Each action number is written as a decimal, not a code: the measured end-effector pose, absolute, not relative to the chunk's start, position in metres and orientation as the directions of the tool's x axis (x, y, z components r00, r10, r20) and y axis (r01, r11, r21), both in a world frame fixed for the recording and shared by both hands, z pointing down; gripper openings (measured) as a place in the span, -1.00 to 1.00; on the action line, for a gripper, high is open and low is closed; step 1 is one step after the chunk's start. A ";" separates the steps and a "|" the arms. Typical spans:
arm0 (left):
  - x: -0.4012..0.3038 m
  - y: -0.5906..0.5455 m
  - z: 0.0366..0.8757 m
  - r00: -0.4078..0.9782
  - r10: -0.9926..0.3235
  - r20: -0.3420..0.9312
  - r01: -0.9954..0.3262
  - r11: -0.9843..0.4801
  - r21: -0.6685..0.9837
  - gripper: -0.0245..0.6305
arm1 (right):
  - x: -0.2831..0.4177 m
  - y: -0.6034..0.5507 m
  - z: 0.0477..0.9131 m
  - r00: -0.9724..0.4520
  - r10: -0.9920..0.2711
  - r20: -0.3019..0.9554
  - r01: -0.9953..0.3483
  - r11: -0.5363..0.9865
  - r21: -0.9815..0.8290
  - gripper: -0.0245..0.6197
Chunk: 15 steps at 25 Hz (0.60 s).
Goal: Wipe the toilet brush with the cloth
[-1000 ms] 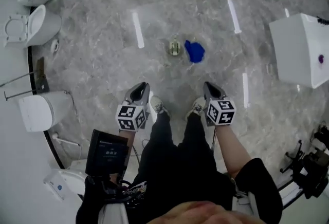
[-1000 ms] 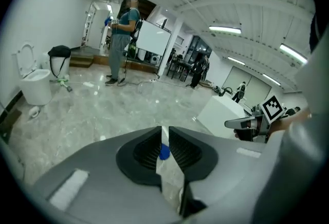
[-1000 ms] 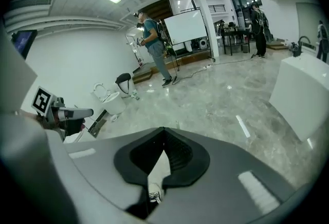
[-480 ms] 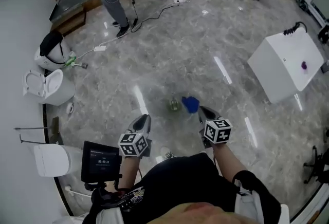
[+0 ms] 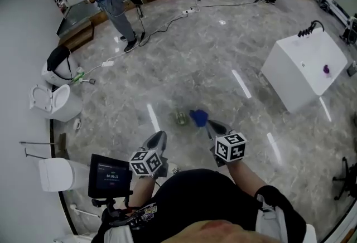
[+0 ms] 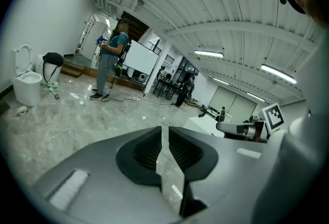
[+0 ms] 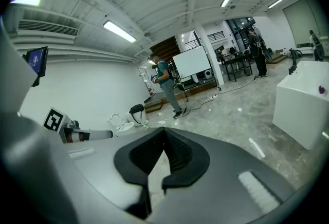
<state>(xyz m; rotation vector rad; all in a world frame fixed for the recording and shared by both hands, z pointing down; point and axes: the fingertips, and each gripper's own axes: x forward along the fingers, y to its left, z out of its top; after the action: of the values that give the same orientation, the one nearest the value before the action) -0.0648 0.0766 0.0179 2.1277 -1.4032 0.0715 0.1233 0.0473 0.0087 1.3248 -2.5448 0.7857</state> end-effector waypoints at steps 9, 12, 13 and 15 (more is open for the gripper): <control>0.005 0.166 -0.018 0.408 -0.834 0.371 -0.867 -0.226 0.445 -0.79 | 0.186 0.122 -0.021 -0.643 -0.655 0.397 -0.759 0.474 -0.446 -0.92; 0.020 0.140 0.008 0.431 -0.823 0.369 -0.862 -0.256 0.437 -0.79 | 0.198 0.099 -0.013 -0.621 -0.692 0.368 -0.775 0.471 -0.422 -0.92; 0.022 0.123 0.009 0.444 -0.820 0.360 -0.857 -0.272 0.438 -0.79 | 0.199 0.087 -0.013 -0.611 -0.706 0.359 -0.783 0.470 -0.408 -0.92; 0.028 0.098 0.002 0.469 -0.813 0.344 -0.842 -0.294 0.453 -0.79 | 0.204 0.073 -0.019 -0.593 -0.724 0.352 -0.796 0.460 -0.394 -0.92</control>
<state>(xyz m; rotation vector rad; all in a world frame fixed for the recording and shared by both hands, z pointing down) 0.0284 0.0976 0.0017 2.1373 -1.3686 0.0635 0.2043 0.0731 -0.0193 1.3441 -2.5673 0.8024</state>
